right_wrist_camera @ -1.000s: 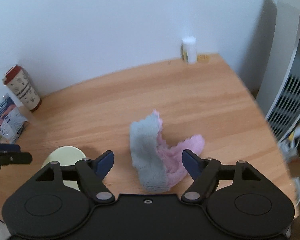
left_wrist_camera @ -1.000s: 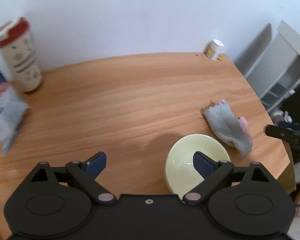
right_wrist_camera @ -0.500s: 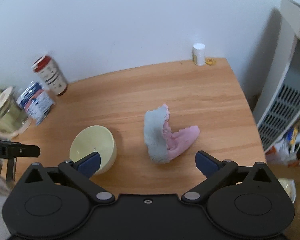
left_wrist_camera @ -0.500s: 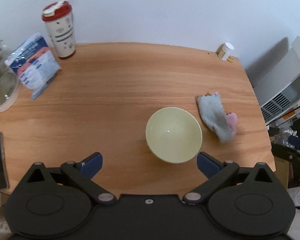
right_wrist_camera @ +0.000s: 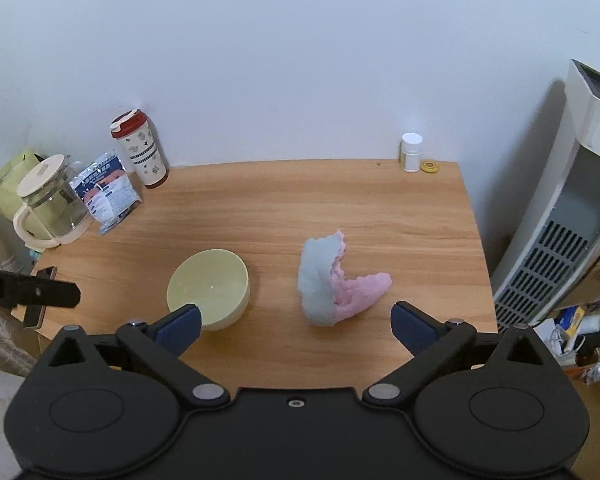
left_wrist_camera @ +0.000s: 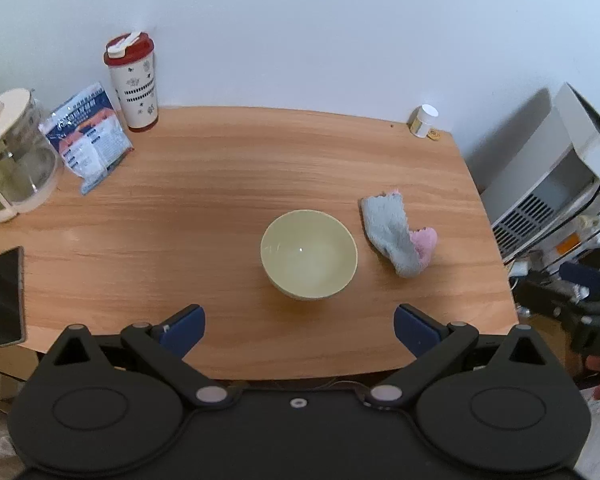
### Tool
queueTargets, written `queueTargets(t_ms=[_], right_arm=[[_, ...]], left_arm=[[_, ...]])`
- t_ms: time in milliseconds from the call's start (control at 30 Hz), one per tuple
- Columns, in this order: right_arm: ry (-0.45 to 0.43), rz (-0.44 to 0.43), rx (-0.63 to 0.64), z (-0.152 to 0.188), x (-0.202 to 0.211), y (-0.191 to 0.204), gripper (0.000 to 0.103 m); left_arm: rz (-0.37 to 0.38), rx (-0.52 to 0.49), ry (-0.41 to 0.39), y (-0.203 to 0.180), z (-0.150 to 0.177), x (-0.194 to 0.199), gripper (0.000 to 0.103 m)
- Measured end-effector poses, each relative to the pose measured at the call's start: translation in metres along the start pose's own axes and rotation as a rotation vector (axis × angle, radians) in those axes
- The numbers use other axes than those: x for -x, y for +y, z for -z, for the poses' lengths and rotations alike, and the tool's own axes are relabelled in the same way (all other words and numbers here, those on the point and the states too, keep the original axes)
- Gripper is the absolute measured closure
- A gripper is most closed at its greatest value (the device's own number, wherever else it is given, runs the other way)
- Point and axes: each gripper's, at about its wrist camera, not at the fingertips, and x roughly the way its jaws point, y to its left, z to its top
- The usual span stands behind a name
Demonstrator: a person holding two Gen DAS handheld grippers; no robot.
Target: Clean bowl
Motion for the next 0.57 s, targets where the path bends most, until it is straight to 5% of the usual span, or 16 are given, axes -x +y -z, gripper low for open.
queueTargets(t_ms=[567], right_arm=[[0.019,-0.014,-0.001,0.019,0.003,-0.002,0.0]], left_arm=[[-0.064,0.031,0.0,-0.009,0.021,0.005,0.0]])
